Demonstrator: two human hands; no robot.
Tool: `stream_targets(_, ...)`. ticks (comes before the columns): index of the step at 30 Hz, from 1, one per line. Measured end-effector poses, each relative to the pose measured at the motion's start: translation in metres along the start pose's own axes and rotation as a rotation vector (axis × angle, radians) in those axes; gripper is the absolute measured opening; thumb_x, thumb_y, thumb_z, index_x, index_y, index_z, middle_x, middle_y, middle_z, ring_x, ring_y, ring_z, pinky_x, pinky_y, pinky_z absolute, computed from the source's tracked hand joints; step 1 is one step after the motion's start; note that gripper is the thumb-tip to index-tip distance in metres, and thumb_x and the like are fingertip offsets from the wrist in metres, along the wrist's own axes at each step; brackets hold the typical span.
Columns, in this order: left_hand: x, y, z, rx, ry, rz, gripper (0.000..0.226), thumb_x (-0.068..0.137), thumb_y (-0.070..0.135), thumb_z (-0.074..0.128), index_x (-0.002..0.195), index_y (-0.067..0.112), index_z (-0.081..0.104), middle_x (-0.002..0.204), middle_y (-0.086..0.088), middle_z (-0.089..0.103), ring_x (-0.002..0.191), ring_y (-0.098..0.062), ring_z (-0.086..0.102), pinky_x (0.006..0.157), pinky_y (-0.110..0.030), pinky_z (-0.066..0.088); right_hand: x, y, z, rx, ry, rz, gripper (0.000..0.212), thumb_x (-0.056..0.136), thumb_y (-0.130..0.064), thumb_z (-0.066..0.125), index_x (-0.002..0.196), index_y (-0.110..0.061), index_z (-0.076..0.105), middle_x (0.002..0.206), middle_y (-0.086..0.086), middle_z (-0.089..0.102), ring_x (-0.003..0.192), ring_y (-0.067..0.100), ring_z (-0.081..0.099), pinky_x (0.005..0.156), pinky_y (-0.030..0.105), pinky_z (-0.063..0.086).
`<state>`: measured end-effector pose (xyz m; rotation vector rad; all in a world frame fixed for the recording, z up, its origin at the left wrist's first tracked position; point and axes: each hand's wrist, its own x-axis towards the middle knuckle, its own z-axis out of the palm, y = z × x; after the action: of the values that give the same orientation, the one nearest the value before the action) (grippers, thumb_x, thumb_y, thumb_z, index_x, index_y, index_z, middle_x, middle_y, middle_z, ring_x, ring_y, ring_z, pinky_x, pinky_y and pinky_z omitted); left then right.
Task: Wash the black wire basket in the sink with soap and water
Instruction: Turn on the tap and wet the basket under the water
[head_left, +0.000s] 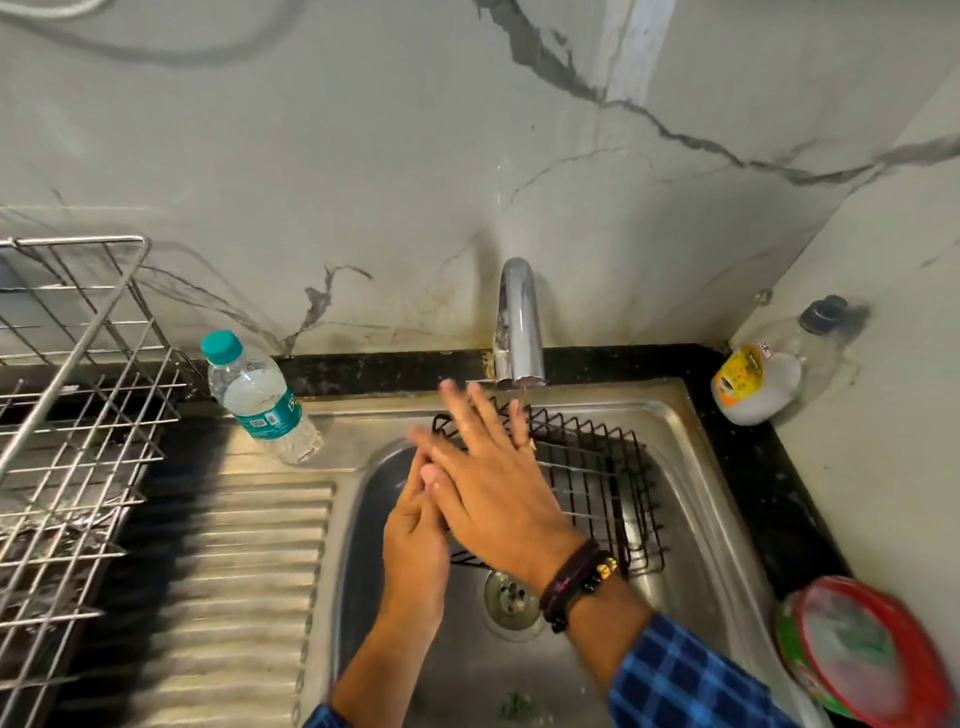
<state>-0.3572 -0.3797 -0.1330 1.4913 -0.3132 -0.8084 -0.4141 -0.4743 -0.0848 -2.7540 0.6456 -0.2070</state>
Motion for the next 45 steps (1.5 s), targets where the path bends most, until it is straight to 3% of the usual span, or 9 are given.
stream_targets(3, 0.004, 0.017, 0.008, 0.273, -0.002, 0.117, 0.032, 0.104, 0.031, 0.046, 0.130, 0.032, 0.066, 0.117, 0.011, 0.073, 0.103, -0.002, 0.069, 0.094, -0.040, 0.056, 0.000, 0.020, -0.020, 0.052, 0.012, -0.076, 0.040, 0.102, -0.039, 0.029, 0.120, -0.036, 0.064, 0.137, -0.016, 0.056, 0.141, 0.007, 0.032, 0.123, 0.051, 0.011)
stream_targets(7, 0.019, 0.054, 0.026, 0.749, -0.041, 0.319, 0.041, 0.103, 0.037, 0.043, 0.093, 0.016, 0.077, 0.132, 0.004, 0.067, 0.061, -0.003, 0.063, 0.062, -0.028, 0.052, 0.017, 0.052, -0.045, 0.318, 0.072, 0.231, 0.032, 0.105, -0.030, 0.039, 0.117, -0.023, 0.068, 0.113, -0.005, 0.063, 0.104, 0.009, 0.056, 0.091, 0.026, 0.046)
stream_targets(10, 0.030, 0.071, 0.041, 0.924, -0.033, 0.438, 0.051, 0.102, 0.035, 0.043, 0.069, 0.010, 0.072, 0.152, 0.017, 0.045, 0.068, -0.008, 0.066, 0.062, -0.028, 0.052, 0.027, 0.062, -0.049, 0.424, 0.166, 0.358, 0.026, 0.104, -0.027, 0.042, 0.111, -0.019, 0.066, 0.106, -0.005, 0.062, 0.094, 0.013, 0.061, 0.076, 0.026, 0.050)
stream_targets(17, 0.047, 0.092, 0.044, 0.885, 0.036, 0.314, 0.044, 0.104, 0.037, 0.040, 0.098, 0.017, 0.079, 0.155, 0.016, 0.041, 0.108, -0.012, 0.066, 0.077, -0.023, 0.047, -0.034, 0.021, -0.015, 0.468, 0.220, 0.131, 0.056, 0.104, -0.038, 0.028, 0.157, -0.023, 0.021, 0.169, -0.004, -0.005, 0.154, 0.010, -0.003, 0.125, 0.041, 0.015)
stream_targets(28, 0.042, 0.070, 0.027, 0.717, 0.130, 0.263, 0.058, 0.103, 0.036, 0.044, 0.052, 0.009, 0.048, 0.153, 0.014, 0.045, 0.082, 0.003, 0.064, 0.068, -0.021, 0.038, -0.010, 0.062, 0.001, 0.650, 0.162, 0.060, 0.062, 0.100, -0.046, 0.031, 0.159, -0.038, 0.011, 0.168, -0.007, 0.010, 0.154, 0.010, 0.002, 0.124, 0.053, 0.008)
stream_targets(32, 0.029, 0.059, 0.011, 0.457, 0.128, 0.222, 0.043, 0.103, 0.034, 0.049, 0.076, 0.008, 0.072, 0.144, 0.025, 0.048, 0.084, 0.029, 0.055, 0.076, -0.004, 0.038, 0.001, 0.083, 0.011, 0.699, 0.099, 0.344, 0.059, 0.100, -0.064, 0.020, 0.155, -0.044, 0.022, 0.165, -0.014, 0.017, 0.153, 0.007, 0.010, 0.123, 0.053, 0.016)
stream_targets(34, 0.024, 0.052, -0.004, 0.212, 0.108, 0.139, 0.034, 0.102, 0.033, 0.052, 0.076, 0.034, 0.074, 0.139, 0.024, 0.055, 0.081, 0.019, 0.059, 0.086, -0.020, 0.045, -0.012, 0.098, 0.016, 0.677, 0.065, 0.540, 0.063, 0.094, -0.074, 0.018, 0.150, -0.048, 0.031, 0.160, -0.013, 0.030, 0.150, 0.013, 0.024, 0.121, 0.054, 0.021)
stream_targets(39, 0.016, 0.037, -0.030, 0.030, 0.163, 0.044, 0.034, 0.104, 0.035, 0.045, 0.134, 0.042, 0.060, 0.086, 0.002, 0.044, 0.058, 0.003, 0.041, 0.057, -0.013, 0.038, -0.033, 0.113, 0.025, 0.918, 0.049, 0.986, 0.063, 0.099, -0.064, 0.032, 0.140, -0.021, 0.051, 0.138, 0.004, 0.055, 0.114, 0.020, 0.054, 0.099, 0.043, 0.047)
stream_targets(45, 0.013, 0.028, -0.046, 0.275, 0.206, 0.141, 0.037, 0.107, 0.038, 0.037, 0.135, 0.038, 0.059, 0.090, 0.006, 0.066, 0.079, -0.008, 0.065, 0.075, -0.020, 0.054, -0.023, 0.098, -0.007, 0.890, 0.249, 0.968, 0.046, 0.097, -0.061, 0.044, 0.113, -0.022, 0.061, 0.103, 0.003, 0.065, 0.085, 0.015, 0.061, 0.072, 0.044, 0.060)
